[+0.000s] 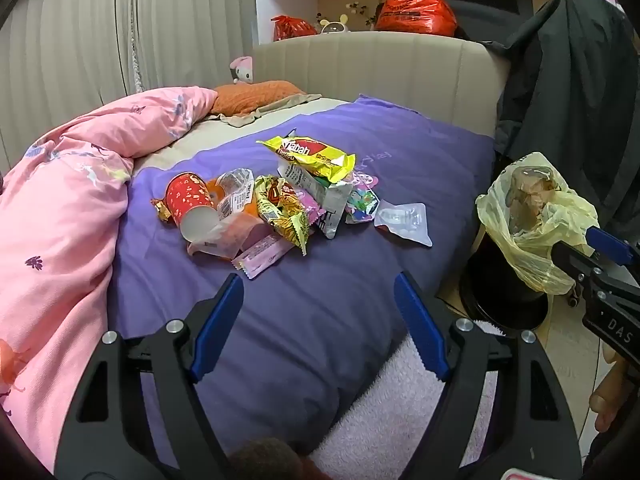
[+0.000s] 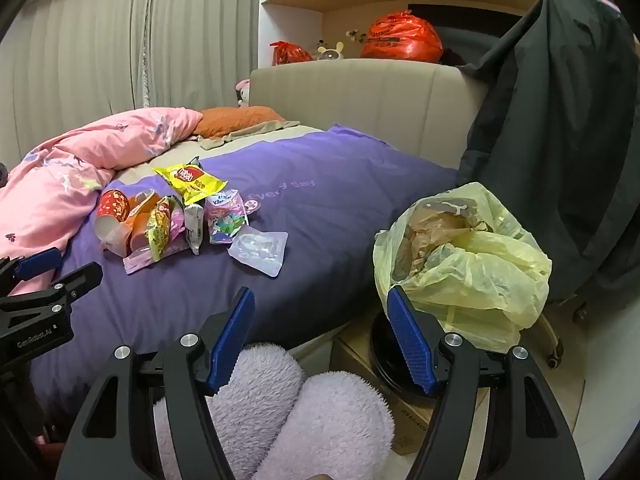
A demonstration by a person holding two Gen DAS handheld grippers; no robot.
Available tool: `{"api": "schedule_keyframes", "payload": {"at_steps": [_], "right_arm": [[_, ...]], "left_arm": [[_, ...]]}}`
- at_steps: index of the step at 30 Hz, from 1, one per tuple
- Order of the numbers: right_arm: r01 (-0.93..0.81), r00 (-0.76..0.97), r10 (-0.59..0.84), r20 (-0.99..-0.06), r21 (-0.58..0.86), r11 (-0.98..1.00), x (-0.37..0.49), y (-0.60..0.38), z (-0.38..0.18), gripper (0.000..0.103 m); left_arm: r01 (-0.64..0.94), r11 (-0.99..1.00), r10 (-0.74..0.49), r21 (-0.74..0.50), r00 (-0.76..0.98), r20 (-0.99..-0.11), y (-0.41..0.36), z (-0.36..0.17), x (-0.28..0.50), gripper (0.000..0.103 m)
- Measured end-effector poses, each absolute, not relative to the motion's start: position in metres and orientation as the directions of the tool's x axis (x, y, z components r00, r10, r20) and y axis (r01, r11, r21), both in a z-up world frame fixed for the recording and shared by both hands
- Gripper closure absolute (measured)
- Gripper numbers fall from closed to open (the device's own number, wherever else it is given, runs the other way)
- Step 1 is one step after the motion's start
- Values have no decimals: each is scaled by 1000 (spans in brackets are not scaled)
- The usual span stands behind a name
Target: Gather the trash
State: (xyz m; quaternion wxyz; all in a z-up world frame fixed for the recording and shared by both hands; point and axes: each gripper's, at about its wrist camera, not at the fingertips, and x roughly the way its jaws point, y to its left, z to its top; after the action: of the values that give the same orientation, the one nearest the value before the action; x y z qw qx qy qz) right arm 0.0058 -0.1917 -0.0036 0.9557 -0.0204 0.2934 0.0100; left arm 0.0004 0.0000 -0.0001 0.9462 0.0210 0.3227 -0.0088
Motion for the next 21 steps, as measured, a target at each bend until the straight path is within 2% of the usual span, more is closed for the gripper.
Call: {"api": "schedule_keyframes", "payload": {"at_steps": [21], "right_arm": [[-32,823,18,-568,-15,999,8,-191,-6,38]], "left_arm": [[5,999,29,54,794,-607,2,1,-4,29]]}}
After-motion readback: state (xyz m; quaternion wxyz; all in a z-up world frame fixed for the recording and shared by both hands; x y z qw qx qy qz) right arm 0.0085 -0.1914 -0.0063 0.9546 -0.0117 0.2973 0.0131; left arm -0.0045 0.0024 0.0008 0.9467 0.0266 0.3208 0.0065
